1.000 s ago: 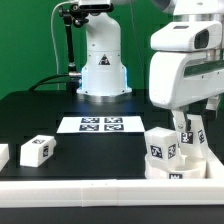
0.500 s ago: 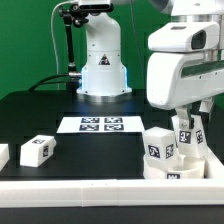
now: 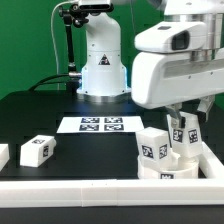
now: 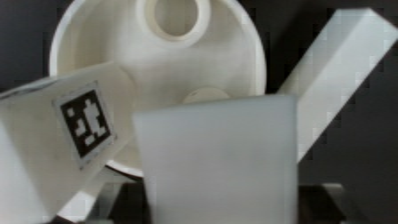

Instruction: Assemble stool

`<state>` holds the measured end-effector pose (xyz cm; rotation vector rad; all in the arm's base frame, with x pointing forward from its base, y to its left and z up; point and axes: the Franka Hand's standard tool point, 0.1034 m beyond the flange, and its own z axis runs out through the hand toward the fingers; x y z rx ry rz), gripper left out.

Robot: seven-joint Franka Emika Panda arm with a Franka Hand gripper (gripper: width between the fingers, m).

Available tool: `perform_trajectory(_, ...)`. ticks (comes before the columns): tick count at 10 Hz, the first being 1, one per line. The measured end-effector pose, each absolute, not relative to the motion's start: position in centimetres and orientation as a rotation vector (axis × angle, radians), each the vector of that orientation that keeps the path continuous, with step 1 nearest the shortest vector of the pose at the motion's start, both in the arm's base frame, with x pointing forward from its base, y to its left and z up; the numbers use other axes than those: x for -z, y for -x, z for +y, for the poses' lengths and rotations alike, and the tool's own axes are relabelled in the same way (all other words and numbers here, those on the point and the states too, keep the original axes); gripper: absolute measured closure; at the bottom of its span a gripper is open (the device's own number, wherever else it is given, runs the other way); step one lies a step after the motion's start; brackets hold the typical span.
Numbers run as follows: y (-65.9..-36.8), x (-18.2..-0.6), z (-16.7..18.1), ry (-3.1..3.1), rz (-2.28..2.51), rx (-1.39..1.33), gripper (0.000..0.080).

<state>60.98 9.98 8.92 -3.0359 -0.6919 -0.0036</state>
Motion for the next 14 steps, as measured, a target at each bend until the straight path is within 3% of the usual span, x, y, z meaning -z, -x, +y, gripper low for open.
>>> perform_trajectory(14, -61.40, -8.48, 9.93, 2.933, 1.006, -0.024, 0.0456)
